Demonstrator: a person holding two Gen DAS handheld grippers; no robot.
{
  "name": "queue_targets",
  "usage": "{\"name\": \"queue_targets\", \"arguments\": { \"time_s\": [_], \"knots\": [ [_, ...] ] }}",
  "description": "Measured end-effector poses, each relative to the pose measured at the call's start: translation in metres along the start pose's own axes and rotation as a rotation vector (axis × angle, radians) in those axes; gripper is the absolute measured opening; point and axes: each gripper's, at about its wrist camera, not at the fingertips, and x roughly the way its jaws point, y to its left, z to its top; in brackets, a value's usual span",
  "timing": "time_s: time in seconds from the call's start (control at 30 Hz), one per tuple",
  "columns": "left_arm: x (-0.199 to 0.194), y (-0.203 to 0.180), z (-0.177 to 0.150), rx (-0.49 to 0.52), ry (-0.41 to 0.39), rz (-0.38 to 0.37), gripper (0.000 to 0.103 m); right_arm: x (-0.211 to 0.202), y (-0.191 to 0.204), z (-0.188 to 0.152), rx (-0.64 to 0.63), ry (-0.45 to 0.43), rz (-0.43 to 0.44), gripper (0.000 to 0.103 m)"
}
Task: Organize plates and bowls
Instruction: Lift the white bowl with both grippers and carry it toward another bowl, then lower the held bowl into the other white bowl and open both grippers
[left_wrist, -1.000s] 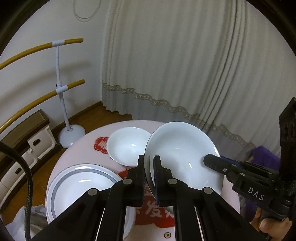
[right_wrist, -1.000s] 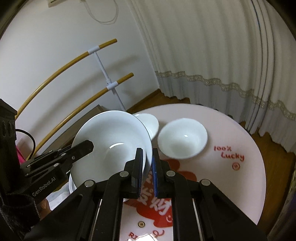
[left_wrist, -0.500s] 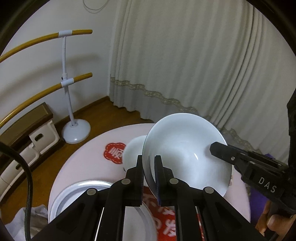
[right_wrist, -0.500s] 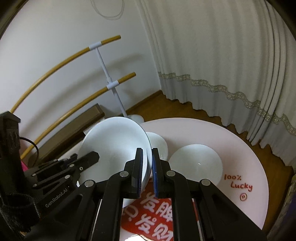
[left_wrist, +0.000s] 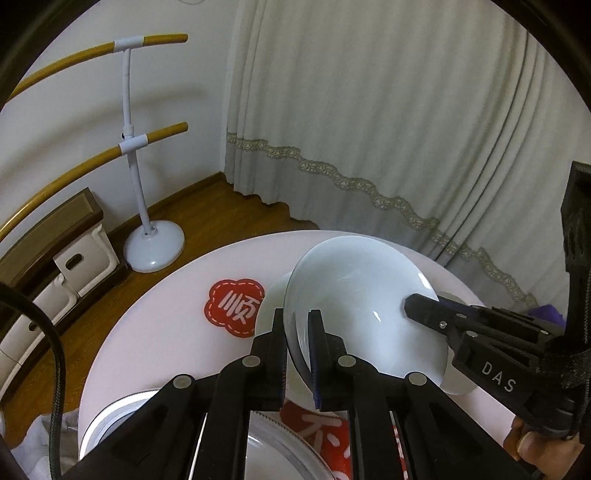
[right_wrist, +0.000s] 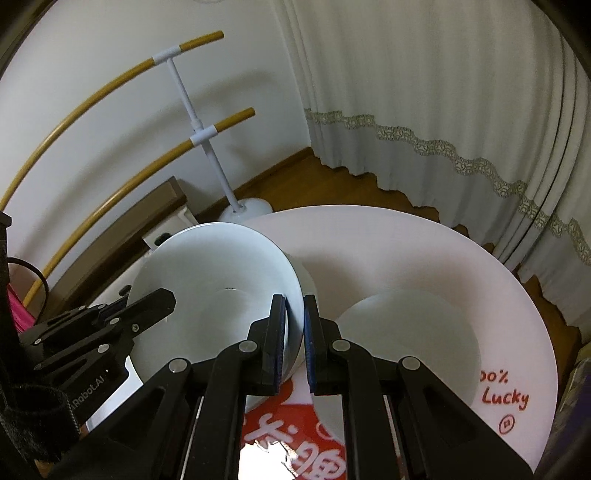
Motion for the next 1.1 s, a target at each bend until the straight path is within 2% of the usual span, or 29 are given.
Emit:
{"name": "queue_targets", "arguments": {
  "time_s": [0.27,0.5,0.83,1.1],
  "knots": [
    [0.039,0.003,0.007,-0.008,0.034,0.007,0.007,0.014,-0.004,0.005,-0.027,0.019,-0.011,0.009],
    [0.057,0.004,0.011,-0.007,0.051,0.006,0.008,0.019,-0.006,0.007,-0.048,0.026,-0.027,0.009],
    [0.056,0.007,0.007,-0.008,0.051,-0.004,0.009,0.02,-0.003,0.004,-0.057,0.024,-0.04,0.009],
    [0.057,0.009,0.004,-0.002,0.048,-0.003,0.009,0.022,0.008,0.0,-0.078,0.023,-0.085,0.011]
  ]
}}
